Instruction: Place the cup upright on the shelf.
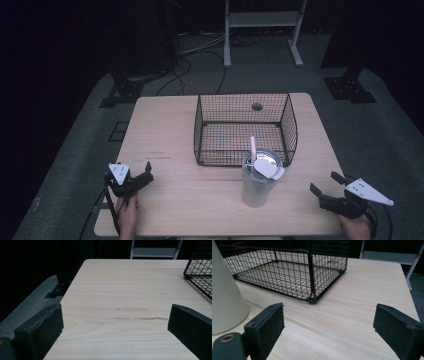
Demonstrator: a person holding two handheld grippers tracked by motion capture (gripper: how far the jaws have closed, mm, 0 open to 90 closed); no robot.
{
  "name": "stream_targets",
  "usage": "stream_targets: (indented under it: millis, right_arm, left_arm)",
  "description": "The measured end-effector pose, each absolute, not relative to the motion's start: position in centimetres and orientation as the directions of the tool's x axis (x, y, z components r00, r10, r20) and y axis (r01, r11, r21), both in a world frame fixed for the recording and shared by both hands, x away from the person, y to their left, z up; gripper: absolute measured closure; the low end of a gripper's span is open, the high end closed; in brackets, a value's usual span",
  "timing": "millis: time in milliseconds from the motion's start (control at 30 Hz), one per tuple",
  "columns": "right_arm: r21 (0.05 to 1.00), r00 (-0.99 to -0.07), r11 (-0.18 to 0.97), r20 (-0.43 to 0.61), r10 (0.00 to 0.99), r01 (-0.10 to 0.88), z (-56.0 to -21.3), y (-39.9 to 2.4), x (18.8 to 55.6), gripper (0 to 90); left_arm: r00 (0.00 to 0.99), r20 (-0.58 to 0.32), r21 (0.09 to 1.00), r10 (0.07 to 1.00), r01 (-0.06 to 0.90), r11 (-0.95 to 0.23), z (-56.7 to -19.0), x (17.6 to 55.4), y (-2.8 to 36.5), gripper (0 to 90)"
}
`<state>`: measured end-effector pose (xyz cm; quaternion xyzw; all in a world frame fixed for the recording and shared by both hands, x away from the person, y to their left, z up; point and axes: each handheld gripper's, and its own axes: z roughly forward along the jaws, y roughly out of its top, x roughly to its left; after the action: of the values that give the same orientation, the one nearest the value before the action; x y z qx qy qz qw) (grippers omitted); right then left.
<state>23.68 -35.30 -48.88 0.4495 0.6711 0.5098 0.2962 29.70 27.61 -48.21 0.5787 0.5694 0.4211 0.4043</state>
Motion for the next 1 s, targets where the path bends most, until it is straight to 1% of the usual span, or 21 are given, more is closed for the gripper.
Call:
stream_targets:
  millis: [133,300,667,1000]
  right_arm:
    - [0.95,-0.452,0.085,0.064,0.89,0.301,-48.6,-34.7,23.8,9.1]
    - [0.953,-0.499,0.123,0.034,0.866,0.278,-48.0,-33.9,23.6,9.1]
    - [0.941,-0.639,0.221,-0.006,0.769,0.257,-45.5,-31.9,23.2,9.0]
    - [0.937,-0.724,0.266,-0.019,0.689,0.229,-43.7,-29.4,23.1,8.9]
  left_arm:
    - [0.0,0.025,0.949,1.0,0.314,-0.024,-48.2,29.7,27.6,0.0]
    - [0.0,0.025,0.949,1.0,0.314,-0.023,-48.2,29.6,27.6,0.0]
    - [0.006,0.042,0.949,0.999,0.311,-0.042,-48.3,29.5,27.4,0.0]
    - [0.011,0.046,0.949,0.999,0.311,-0.047,-48.3,29.5,27.3,0.0]
